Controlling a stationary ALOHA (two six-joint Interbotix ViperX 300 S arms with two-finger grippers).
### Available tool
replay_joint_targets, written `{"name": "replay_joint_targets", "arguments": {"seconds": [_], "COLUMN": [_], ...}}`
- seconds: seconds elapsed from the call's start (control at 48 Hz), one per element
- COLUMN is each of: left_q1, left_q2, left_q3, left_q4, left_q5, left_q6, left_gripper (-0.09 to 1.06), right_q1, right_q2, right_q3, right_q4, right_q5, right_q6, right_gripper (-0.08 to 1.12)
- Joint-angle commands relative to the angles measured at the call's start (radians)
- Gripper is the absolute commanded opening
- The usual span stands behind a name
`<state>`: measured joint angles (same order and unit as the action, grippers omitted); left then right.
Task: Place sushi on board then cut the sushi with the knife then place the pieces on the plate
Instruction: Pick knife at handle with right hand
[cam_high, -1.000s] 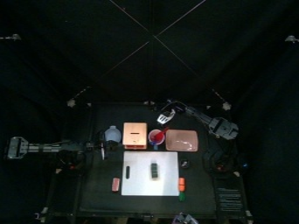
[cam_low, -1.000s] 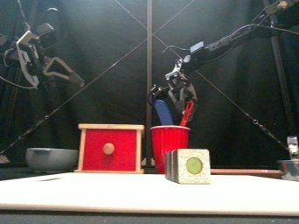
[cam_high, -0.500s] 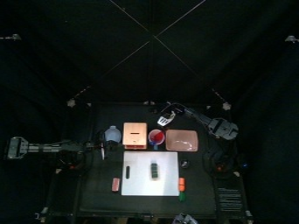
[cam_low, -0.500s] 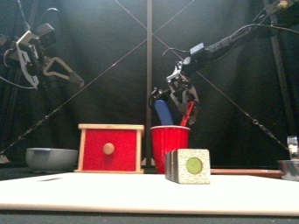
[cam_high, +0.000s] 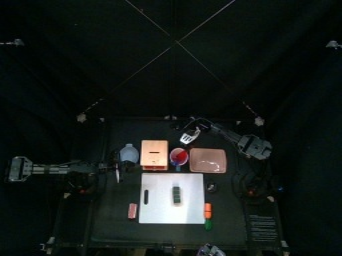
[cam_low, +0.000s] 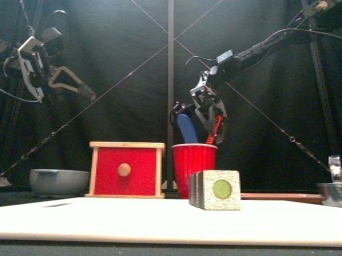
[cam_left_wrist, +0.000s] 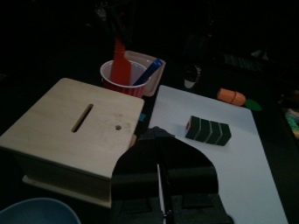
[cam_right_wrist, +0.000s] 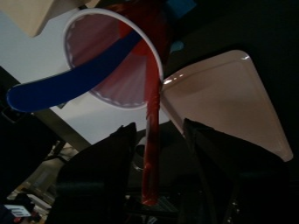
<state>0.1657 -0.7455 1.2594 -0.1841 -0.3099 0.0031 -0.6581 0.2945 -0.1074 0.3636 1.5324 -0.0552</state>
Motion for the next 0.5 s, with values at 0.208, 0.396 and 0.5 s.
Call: {"name": "replay_joint_targets", "arguments": {"seconds": [0.208, 0.396, 0.5], "left_q1": [0.005, 0.005, 0.005], "left_q2": [0.003, 0.002, 0.002], "left_q3": [-0.008, -0.008, -0.008], "left_q4": [-0.002, -0.002, -0.002], "left_q5": [-0.005, -0.005, -0.005], "left_q6": [-0.002, -0.003, -0.002], "left_gripper": [-0.02, -0.02, -0.02], "right_q1": [0.002, 0.002, 0.005], "right_q2": [-0.015, -0.014, -0.012], "right_q3": [-0.037, -0.058, -0.066], "right_q4": [0.003, 0.009, 0.015], "right_q5": [-0.002, 0.003, 0.015], "right_q6": [0.000, 0.000, 0.002], "right_gripper": [0.61, 0.48, 0.41]}}
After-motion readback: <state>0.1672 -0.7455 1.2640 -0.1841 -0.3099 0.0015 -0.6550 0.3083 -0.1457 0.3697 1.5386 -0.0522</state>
